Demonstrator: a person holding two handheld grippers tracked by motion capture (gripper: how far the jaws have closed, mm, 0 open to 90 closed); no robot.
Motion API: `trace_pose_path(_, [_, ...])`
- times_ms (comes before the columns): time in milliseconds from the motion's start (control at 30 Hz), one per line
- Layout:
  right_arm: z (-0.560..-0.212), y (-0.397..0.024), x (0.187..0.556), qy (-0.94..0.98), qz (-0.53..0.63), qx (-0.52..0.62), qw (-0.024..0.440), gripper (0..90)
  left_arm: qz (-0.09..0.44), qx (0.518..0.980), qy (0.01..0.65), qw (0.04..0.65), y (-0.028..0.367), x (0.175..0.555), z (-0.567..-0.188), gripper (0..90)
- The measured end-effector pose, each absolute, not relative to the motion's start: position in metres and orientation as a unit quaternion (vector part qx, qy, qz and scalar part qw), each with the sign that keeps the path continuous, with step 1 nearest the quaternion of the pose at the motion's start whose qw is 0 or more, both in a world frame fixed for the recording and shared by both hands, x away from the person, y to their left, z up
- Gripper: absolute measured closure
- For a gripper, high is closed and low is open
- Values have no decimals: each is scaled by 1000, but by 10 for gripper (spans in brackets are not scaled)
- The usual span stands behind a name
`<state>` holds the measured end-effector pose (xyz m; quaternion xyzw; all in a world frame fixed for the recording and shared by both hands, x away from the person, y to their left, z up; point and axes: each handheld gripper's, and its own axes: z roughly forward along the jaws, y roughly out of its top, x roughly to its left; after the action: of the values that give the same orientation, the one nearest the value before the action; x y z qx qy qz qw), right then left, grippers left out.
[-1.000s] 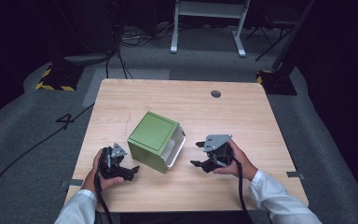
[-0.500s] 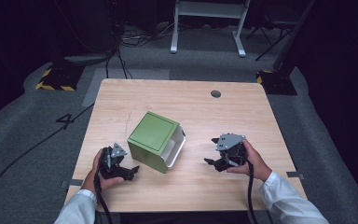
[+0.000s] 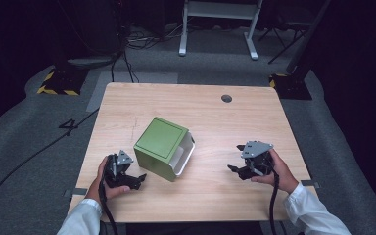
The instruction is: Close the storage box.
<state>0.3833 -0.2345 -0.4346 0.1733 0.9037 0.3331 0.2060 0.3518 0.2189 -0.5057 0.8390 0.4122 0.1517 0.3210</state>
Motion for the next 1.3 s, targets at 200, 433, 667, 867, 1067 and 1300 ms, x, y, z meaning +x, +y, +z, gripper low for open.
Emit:
trace_pose_path(200, [-438,-257,382,899,329,194,213,218,152,839,412,321,219,352,-506,5])
trace_pose_path(433, [-443,-294,382,889,328,234,218,221,152,839,413,321,219,352,-506,5])
trace_pose_path(667, [-455,-330,380,879,320,272,225,224,152,838,414,320,219,352,-506,6])
trace_pose_path(867, [-469,-359,378,868,322,307,221,225,152,838,414,320,219,352,-506,6])
trace_pose_path(1067, [-482,-382,374,855,323,344,215,227,152,838,414,320,219,352,-506,5])
trace_pose_path(1300, [-492,-398,369,841,329,375,212,223,152,838,414,320,219,352,-506,5])
